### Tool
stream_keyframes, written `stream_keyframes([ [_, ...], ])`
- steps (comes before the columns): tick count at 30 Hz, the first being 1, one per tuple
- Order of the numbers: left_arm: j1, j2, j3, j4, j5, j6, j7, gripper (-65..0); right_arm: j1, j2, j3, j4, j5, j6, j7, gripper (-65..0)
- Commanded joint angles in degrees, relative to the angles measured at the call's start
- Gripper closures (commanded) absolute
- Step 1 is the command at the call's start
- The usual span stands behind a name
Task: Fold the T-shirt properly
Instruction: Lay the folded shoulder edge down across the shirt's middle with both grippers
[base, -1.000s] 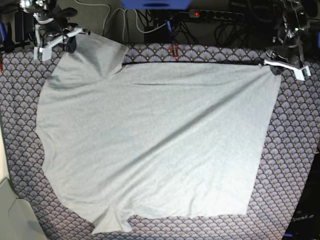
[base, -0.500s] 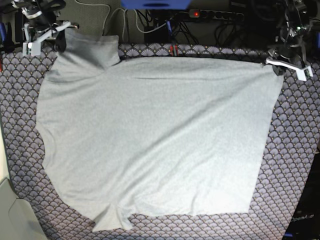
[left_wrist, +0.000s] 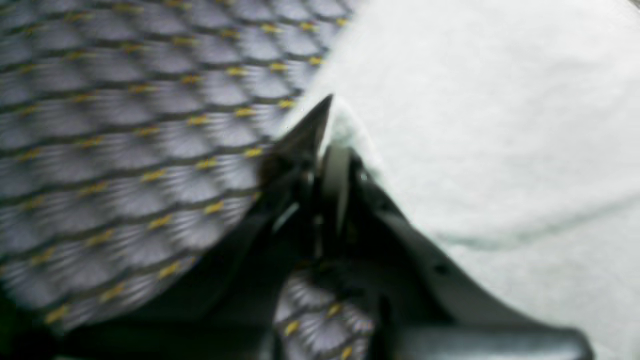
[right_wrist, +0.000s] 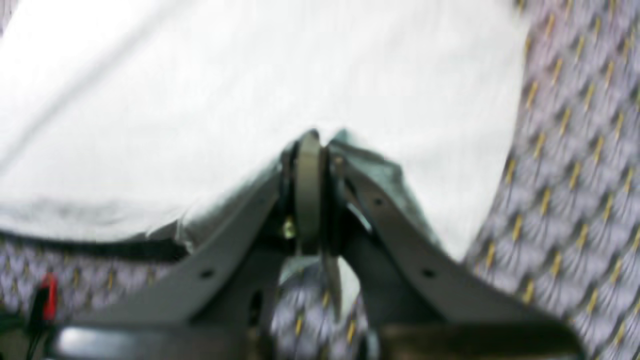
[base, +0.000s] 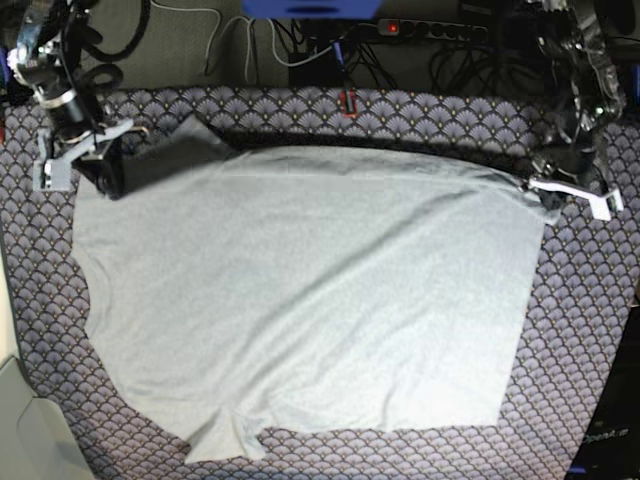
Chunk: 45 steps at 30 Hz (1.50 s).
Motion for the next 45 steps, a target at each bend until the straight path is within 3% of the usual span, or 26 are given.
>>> stream_keyframes([
  [1,-1.64,-0.76,-0.35,-0.28,-0.18,-0.25,-0.08,-0.6,1.71,0.46,0.31,0.72,0.27,0.34,-0.04,0.0],
  [6,-8.41,-0.84,-0.08,-5.99,-0.01,-0.25,1.24,-0.6,11.47,0.20,0.22,-0.51,-8.44,0.25,-6.28,0.0],
  [9,-12.72,-1.55,0.09,-8.89,3.42,-0.34,1.24,-0.6,18.77,0.20,0.04,-3.41,-13.36,0.25,-9.10,0.0],
  [16,-22.48,-1.90,2.64,-14.87,11.77,-0.43,0.88,-0.6,30.72,0.46,-0.22,-14.48,-21.10,0.61,-10.42,0.0],
  [20,-28.02,-1.90,5.37,-19.80,15.55,-0.43,0.71,-0.6,35.91,0.73,-0.31,-22.31,-21.62,0.61,-10.24,0.0],
  [25,-32.15,-1.90,8.44,-22.96,17.75,-0.43,0.01,-0.6,40.66,4.86,-4.44,-30.13,-21.62,0.61,-10.06,0.0],
  [32,-32.85,-1.90,11.70,-26.21,20.04,-0.43,-5.36,-0.6,44.61,9.25,-10.77,-38.57,-21.62,0.34,-2.50,0.0],
  [45,-33.64,-1.90,12.05,-27.80,20.56,-0.43,-7.82,-0.9,52.00,9.34,-12.62,-46.75,-21.71,0.34,-2.33,0.0],
])
